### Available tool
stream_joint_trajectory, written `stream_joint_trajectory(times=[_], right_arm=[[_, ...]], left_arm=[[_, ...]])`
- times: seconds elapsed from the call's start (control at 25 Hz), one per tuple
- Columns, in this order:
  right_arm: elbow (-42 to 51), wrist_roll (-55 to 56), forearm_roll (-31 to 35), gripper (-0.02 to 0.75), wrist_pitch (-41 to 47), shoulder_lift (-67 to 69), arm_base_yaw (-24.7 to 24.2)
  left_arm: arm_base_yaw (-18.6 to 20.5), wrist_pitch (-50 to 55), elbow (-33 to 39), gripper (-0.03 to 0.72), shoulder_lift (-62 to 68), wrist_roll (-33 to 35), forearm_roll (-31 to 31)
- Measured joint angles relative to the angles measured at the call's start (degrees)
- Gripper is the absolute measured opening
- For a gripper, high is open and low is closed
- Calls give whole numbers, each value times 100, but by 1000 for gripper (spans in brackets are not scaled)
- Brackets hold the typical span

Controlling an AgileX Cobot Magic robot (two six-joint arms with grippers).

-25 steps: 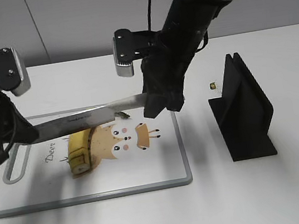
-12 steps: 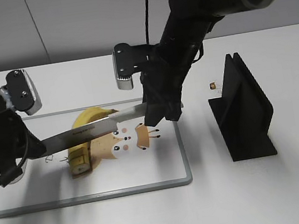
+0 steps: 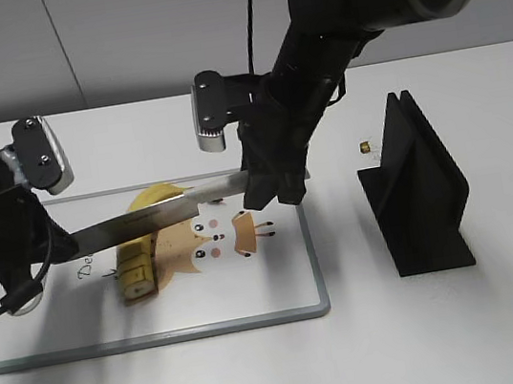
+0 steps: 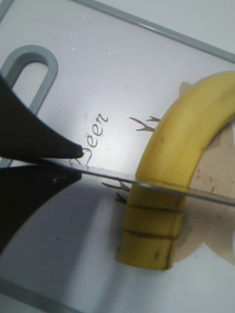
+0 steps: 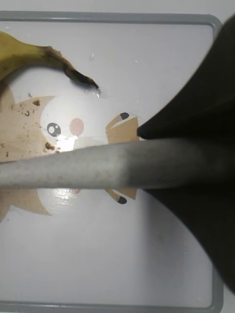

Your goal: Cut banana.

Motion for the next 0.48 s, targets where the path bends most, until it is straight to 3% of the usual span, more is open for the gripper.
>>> stream_joint_trajectory(times=[0.48], right_arm=[[-11,-4,-34,183,-24,36,0]], left_arm=[[-10,-29,0,3,153,0,-32]])
